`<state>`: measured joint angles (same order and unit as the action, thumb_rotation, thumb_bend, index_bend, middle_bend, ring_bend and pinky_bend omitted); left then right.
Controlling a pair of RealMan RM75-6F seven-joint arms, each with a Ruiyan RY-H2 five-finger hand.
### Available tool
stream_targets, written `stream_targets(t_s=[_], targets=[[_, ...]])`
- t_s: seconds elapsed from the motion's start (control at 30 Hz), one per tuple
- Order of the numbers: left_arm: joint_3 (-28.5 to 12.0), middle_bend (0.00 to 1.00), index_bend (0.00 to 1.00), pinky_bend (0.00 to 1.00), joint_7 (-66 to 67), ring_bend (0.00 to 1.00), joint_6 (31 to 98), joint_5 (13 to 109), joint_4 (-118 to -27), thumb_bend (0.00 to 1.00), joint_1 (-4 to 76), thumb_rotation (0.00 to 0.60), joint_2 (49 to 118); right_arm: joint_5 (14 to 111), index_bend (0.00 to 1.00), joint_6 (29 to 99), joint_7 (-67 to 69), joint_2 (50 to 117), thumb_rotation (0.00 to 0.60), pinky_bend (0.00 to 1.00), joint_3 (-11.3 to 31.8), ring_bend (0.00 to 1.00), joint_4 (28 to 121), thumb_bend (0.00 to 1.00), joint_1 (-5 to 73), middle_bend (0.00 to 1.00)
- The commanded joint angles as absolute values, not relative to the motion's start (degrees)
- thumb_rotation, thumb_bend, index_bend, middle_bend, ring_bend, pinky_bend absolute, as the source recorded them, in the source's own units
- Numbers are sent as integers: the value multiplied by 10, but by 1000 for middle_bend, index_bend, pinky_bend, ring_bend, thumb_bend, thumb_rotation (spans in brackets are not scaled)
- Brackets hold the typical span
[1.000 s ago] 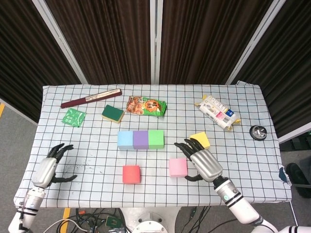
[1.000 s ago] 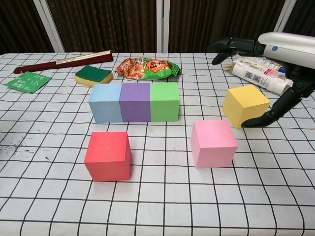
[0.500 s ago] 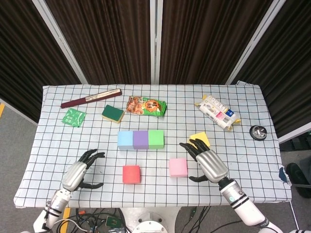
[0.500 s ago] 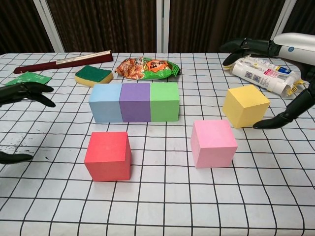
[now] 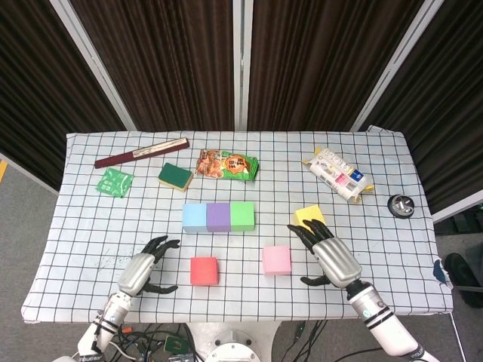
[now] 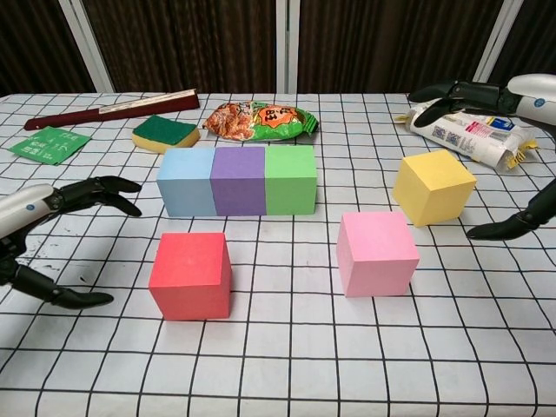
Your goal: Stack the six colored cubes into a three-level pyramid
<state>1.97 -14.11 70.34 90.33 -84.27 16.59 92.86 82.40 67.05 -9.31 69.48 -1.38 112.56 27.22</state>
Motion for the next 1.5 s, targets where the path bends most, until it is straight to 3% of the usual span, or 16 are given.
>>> stream_targets(t_s=[0.03,0.7,1.17,1.5], targets=[[17,208,119,61,-130,54,701,894,-849,0,166,600,939,826,0,670,-88,692,600,0,-13,0,1123,1,269,124],[-3,266,116,61,-91,54,687,853,-847,0,177,600,994,834,0,666,-51,679,600,0,-7,0,1105,2,249,125],[20,231,116,55,-95,53,655,832,-902,0,177,600,959,834,0,658,-46,676,600,0,2,0,1104,4,246,125],[4,226,112,54,-67,53,670,813,-896,0,171,600,997,832,0,660,-42,673,600,0,8,0,1103,4,241,125]])
